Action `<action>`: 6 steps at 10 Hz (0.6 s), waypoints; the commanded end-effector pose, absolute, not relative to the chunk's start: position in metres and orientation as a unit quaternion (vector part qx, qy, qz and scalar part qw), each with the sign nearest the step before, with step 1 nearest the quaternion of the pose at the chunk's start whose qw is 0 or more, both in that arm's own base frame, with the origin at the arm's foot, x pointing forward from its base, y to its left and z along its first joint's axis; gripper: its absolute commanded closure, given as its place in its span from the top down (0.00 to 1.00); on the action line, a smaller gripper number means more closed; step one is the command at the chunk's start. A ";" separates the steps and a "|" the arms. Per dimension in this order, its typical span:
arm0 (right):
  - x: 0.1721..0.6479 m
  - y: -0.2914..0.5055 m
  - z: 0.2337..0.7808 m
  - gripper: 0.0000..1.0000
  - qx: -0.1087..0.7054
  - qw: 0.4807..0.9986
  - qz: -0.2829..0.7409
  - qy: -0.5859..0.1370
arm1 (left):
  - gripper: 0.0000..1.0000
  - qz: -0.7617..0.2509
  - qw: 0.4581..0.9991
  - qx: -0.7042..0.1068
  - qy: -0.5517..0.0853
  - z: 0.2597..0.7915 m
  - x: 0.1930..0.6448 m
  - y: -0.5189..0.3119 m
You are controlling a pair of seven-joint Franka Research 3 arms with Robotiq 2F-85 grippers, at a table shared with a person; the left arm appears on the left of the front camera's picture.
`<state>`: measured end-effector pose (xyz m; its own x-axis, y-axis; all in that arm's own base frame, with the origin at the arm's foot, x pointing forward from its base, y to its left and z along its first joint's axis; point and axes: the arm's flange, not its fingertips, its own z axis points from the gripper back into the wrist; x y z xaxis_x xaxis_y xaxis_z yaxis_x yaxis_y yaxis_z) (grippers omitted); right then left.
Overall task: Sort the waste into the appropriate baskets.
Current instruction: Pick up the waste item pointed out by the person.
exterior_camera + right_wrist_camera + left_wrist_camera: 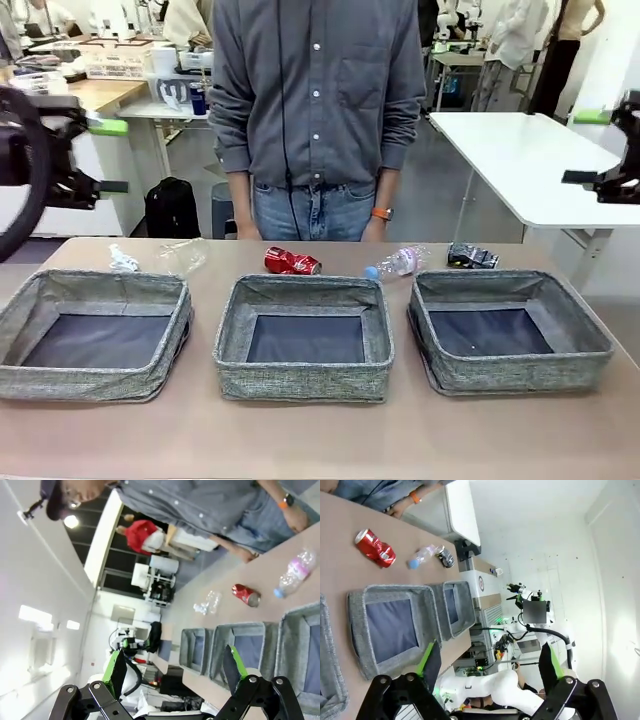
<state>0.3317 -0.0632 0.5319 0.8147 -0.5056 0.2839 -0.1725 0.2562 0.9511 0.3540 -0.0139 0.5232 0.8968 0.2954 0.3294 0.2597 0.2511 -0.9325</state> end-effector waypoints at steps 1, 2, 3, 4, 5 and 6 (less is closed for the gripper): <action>0.324 -0.067 0.543 1.00 0.611 0.727 -0.120 -0.289 | 1.00 0.014 0.742 -0.626 -0.238 0.531 0.350 -0.014; 0.324 -0.067 0.543 1.00 0.611 0.727 -0.120 -0.289 | 1.00 0.014 0.742 -0.626 -0.238 0.531 0.350 -0.014; 0.324 -0.067 0.543 1.00 0.611 0.727 -0.120 -0.289 | 1.00 0.014 0.742 -0.626 -0.238 0.531 0.350 -0.014; 0.324 -0.067 0.543 1.00 0.611 0.727 -0.120 -0.289 | 1.00 0.014 0.742 -0.626 -0.238 0.531 0.350 -0.014; 0.324 -0.067 0.543 1.00 0.611 0.727 -0.120 -0.289 | 1.00 0.014 0.742 -0.626 -0.238 0.531 0.350 -0.014; 0.324 -0.067 0.543 1.00 0.611 0.727 -0.120 -0.289 | 1.00 0.014 0.742 -0.626 -0.238 0.531 0.350 -0.014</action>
